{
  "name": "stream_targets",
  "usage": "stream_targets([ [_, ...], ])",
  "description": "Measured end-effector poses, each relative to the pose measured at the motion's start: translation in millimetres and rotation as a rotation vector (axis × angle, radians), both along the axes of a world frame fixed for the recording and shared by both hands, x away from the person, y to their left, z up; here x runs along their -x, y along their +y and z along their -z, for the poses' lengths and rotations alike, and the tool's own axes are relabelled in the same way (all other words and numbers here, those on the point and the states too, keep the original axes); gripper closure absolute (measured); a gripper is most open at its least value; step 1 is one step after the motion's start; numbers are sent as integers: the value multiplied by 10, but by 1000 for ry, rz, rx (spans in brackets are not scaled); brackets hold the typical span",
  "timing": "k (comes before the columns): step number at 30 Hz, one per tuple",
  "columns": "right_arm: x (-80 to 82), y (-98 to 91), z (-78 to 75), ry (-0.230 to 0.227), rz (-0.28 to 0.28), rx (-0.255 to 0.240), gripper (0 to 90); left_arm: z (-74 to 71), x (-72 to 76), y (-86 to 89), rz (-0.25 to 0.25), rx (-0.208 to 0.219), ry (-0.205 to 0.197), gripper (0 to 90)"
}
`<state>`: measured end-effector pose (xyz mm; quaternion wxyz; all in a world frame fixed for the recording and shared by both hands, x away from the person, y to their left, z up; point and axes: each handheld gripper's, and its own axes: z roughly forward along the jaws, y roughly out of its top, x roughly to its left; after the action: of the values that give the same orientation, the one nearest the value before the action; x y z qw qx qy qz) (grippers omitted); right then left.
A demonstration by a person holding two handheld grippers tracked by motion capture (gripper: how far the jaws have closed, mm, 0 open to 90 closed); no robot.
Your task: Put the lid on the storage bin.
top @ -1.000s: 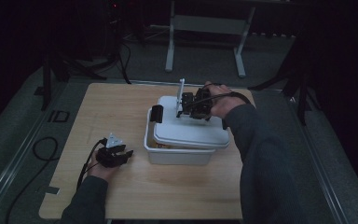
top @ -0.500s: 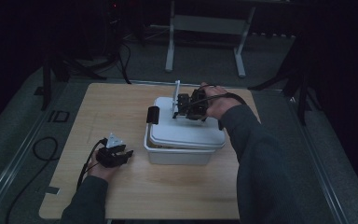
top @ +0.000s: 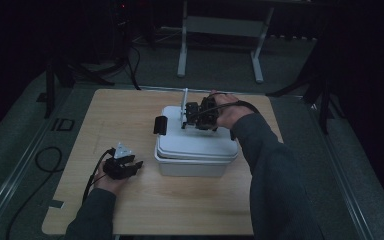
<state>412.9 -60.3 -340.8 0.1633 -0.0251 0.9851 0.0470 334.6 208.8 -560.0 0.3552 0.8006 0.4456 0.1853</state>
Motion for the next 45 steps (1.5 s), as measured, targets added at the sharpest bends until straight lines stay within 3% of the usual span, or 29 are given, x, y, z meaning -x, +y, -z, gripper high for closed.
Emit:
stream_targets([
  [24,30,144,111,10,-20,39,846,0,-3,-4,0,1,1,556],
  [45,36,135,104,24,-23,40,845,1,-5,-4,1,2,0,556],
])
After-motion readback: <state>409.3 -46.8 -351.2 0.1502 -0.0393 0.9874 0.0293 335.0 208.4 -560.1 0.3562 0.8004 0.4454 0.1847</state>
